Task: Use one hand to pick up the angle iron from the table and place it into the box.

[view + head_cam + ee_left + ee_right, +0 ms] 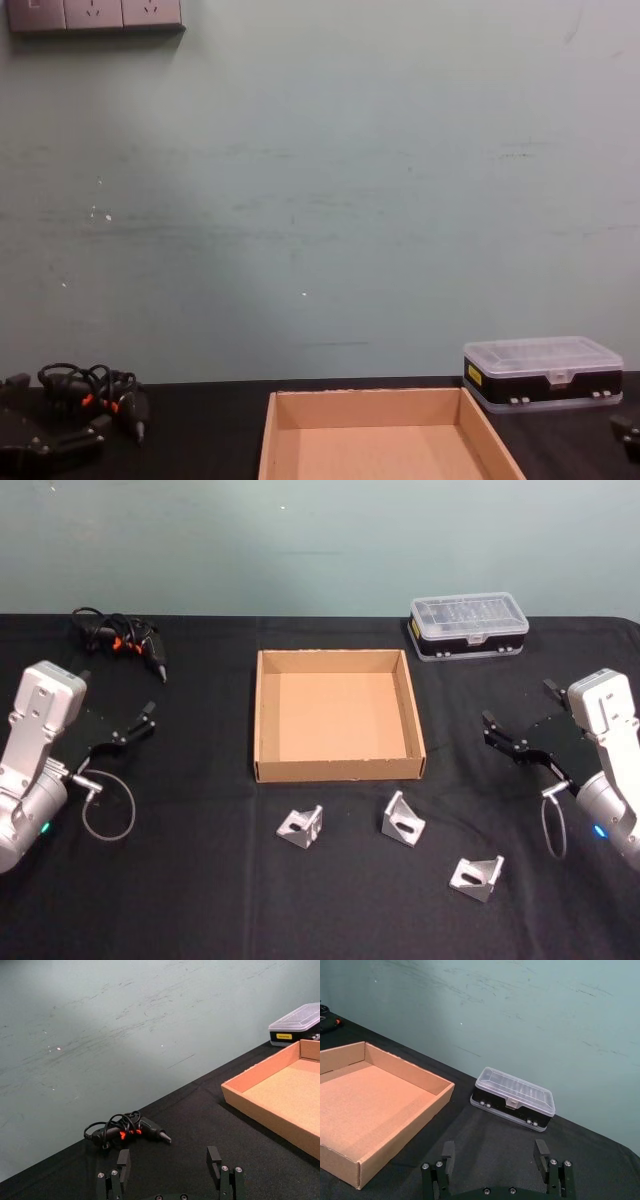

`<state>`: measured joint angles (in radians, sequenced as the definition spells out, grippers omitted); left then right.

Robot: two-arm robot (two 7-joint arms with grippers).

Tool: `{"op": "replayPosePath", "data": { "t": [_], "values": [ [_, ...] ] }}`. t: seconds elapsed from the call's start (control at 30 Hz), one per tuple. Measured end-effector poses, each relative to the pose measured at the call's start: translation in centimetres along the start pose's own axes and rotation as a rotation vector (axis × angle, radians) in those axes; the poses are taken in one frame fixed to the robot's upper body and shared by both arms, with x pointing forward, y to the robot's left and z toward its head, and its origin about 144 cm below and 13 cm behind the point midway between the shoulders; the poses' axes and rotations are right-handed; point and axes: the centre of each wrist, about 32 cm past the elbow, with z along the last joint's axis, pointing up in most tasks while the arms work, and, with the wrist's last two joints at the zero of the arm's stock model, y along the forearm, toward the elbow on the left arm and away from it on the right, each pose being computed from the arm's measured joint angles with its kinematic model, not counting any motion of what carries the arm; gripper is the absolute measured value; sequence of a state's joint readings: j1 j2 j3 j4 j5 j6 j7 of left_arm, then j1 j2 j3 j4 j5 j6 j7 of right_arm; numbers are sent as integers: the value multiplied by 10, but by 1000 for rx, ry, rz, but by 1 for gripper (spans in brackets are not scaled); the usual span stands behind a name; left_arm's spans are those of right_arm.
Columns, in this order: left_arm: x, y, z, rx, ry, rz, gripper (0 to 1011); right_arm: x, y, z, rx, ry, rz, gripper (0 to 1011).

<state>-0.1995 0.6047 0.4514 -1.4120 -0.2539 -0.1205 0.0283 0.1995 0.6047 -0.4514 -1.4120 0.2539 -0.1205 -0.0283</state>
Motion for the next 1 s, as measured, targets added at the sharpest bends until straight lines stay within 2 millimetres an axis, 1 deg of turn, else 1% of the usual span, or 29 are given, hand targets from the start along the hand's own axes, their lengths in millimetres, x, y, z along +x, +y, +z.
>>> {"op": "replayPosePath", "data": {
  "t": [1.0],
  "values": [
    [0, 0, 0, 0, 0, 0, 1000, 0, 0, 0, 0, 0, 0, 1003]
  ]
}}
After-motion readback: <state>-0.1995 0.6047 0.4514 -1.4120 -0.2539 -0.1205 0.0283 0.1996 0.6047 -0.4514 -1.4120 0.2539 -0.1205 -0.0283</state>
